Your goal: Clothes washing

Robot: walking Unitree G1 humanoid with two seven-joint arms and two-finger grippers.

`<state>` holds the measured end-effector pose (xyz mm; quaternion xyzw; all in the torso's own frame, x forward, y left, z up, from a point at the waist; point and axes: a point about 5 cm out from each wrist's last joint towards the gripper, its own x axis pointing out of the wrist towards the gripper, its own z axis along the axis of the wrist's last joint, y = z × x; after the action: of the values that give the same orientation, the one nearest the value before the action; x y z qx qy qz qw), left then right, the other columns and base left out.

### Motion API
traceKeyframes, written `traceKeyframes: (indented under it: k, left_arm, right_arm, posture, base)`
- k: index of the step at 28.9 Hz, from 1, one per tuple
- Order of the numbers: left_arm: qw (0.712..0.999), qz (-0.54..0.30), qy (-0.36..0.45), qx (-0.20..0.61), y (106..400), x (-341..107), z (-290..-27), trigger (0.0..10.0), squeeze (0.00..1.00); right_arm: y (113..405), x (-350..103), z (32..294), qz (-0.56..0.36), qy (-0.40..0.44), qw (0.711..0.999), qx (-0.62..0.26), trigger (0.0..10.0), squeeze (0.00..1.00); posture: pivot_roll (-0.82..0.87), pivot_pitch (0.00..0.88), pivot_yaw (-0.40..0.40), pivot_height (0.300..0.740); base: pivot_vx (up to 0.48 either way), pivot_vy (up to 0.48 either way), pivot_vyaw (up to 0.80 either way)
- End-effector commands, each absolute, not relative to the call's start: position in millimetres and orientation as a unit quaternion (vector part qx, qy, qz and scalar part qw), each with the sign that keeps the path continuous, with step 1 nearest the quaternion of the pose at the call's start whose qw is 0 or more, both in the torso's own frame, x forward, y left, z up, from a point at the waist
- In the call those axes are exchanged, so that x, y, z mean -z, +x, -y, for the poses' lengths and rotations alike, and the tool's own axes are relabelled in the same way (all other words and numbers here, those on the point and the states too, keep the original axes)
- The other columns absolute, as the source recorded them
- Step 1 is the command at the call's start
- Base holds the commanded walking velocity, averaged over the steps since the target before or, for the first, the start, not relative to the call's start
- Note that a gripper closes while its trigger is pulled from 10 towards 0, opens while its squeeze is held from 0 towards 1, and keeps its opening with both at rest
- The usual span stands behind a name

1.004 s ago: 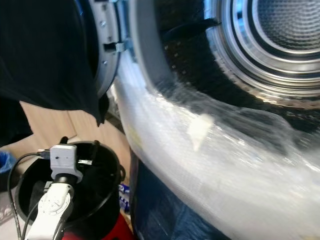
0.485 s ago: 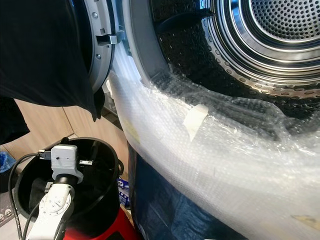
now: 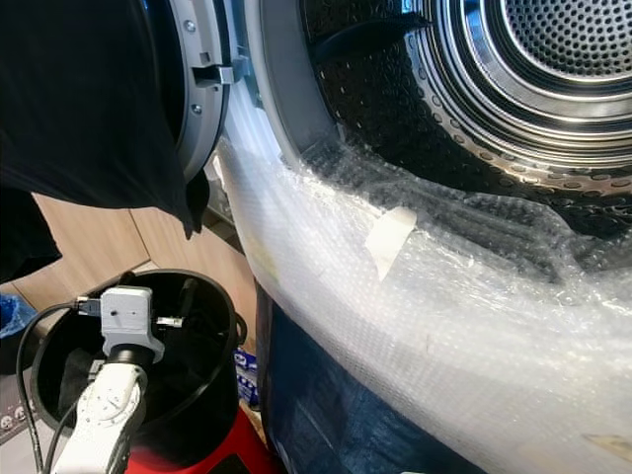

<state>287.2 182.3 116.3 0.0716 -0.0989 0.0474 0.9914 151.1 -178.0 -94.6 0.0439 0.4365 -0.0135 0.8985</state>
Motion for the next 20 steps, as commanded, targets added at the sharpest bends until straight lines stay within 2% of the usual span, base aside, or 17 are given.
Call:
traceKeyframes:
  k: [1, 20]
  left_arm:
    - [0.991, 0.099, 0.077, -0.043, 285.4, -116.3, -182.4, 10.0, 0.0]
    - [0.991, 0.09, 0.081, -0.052, 278.2, -111.2, -186.0, 10.0, 0.0]
  right_arm:
    - [148.4, 95.6, 178.0, -0.439, 0.049, 0.897, 0.018, 10.0, 0.0]
    - [147.0, 96.5, 174.4, -0.442, 0.046, 0.896, 0.007, 10.0, 0.0]
  posture:
    - [0.08, 0.036, -0.002, 0.74]
    - [0.09, 0.0, 0.001, 0.74]
  base:
    - [0.0, 0.0, 0.0]
    - [0.0, 0.0, 0.0]
